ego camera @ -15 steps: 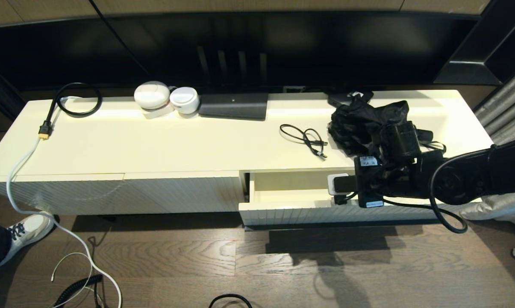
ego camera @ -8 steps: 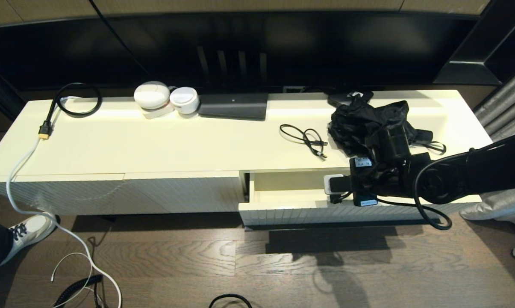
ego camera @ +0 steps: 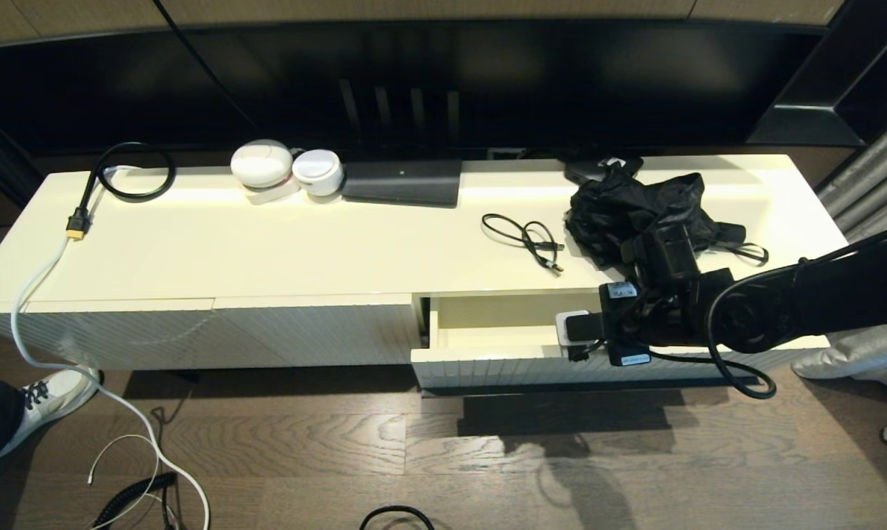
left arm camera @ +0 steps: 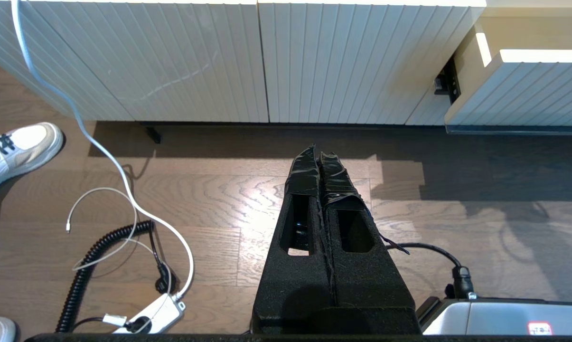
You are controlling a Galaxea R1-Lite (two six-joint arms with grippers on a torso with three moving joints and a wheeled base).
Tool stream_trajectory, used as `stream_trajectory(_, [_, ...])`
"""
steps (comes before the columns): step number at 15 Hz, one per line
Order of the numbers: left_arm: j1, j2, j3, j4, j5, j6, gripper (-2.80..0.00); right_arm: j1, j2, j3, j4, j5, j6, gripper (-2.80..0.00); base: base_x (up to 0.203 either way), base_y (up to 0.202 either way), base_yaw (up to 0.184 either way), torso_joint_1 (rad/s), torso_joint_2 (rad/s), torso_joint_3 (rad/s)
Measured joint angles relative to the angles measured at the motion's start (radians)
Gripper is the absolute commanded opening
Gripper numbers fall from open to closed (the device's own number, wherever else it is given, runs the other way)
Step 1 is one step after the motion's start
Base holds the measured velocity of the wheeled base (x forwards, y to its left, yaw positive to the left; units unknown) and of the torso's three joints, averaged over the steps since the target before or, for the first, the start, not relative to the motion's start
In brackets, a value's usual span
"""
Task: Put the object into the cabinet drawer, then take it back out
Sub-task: Open the drawer
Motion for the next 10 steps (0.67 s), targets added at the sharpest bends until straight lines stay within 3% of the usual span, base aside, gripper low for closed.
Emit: stream_trajectory(10, [0.0, 0.0, 0.0, 0.0, 0.0, 0.0, -2.8, 0.024, -0.043, 0.094, 0.037, -0.004, 0.012, -2.8, 0.0, 0.0, 0.0, 0.0, 0.0, 0.0])
